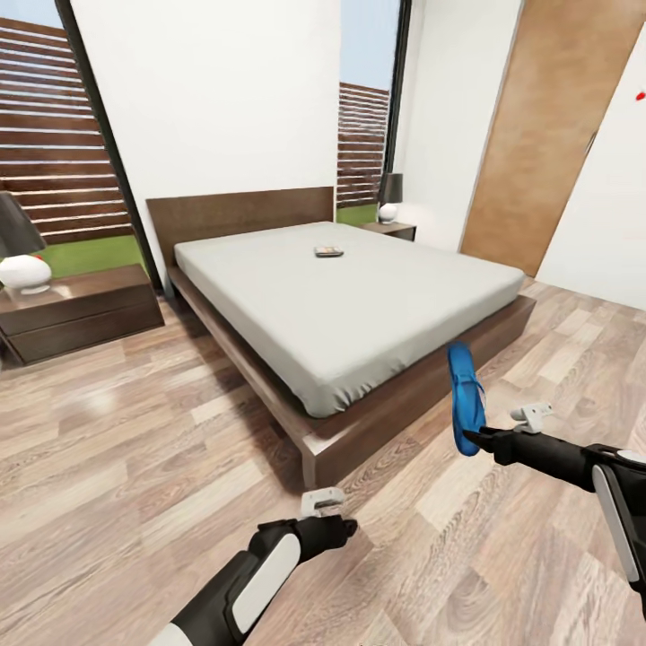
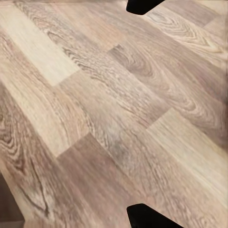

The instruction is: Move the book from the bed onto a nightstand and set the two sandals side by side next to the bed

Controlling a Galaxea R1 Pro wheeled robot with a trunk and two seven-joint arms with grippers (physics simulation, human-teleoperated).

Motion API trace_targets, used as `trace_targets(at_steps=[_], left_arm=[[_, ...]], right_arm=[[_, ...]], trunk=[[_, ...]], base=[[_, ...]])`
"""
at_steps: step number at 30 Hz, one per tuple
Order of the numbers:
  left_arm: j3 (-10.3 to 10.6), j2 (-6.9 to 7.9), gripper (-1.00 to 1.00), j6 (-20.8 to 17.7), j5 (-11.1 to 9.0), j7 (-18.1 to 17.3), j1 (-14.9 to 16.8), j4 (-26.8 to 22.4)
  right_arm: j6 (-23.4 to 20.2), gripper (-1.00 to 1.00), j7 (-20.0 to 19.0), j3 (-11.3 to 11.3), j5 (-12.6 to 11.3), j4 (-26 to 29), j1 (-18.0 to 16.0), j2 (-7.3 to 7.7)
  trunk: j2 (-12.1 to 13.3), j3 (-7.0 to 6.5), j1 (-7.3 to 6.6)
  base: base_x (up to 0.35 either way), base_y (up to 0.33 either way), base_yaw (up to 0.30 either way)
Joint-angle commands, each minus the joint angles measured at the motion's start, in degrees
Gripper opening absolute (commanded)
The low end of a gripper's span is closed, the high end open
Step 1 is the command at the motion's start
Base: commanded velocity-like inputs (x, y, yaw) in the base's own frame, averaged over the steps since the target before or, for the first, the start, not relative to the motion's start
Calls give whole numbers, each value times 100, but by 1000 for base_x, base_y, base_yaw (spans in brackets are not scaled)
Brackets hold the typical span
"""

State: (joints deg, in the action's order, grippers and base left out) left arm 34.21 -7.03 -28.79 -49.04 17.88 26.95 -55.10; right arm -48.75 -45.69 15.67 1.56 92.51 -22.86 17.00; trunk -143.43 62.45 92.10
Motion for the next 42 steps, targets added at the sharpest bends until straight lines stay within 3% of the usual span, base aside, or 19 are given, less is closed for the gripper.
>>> trace_targets(at_steps=[1,7,12,22,30,42], left_arm=[[40,0,100,-5,-57,37,3,-7],[85,-7,100,-4,-48,-11,3,-2],[305,-17,100,-9,173,-64,3,-2],[371,-18,100,-4,246,-73,4,-1],[543,-40,100,-4,278,7,3,-1],[577,-45,100,-4,280,14,3,-1]], right_arm=[[-62,-100,-31,8,5,4,-20,-4],[-100,-100,577,14,10,4,-50,-3],[-112,-100,1045,13,10,4,-66,-4],[-108,-100,1126,15,10,4,-69,-4],[-114,-100,1132,1,6,4,-61,-37],[-117,-100,1133,-14,2,4,-64,-47]], trunk=[[-2,5,-1],[-2,5,-1],[-2,5,-1],[-2,5,-1],[-2,5,-1],[-2,5,-1]], base=[[0,219,-261],[17,251,-261],[141,245,-261],[279,93,-261],[324,-132,-261],[310,-190,-261]])
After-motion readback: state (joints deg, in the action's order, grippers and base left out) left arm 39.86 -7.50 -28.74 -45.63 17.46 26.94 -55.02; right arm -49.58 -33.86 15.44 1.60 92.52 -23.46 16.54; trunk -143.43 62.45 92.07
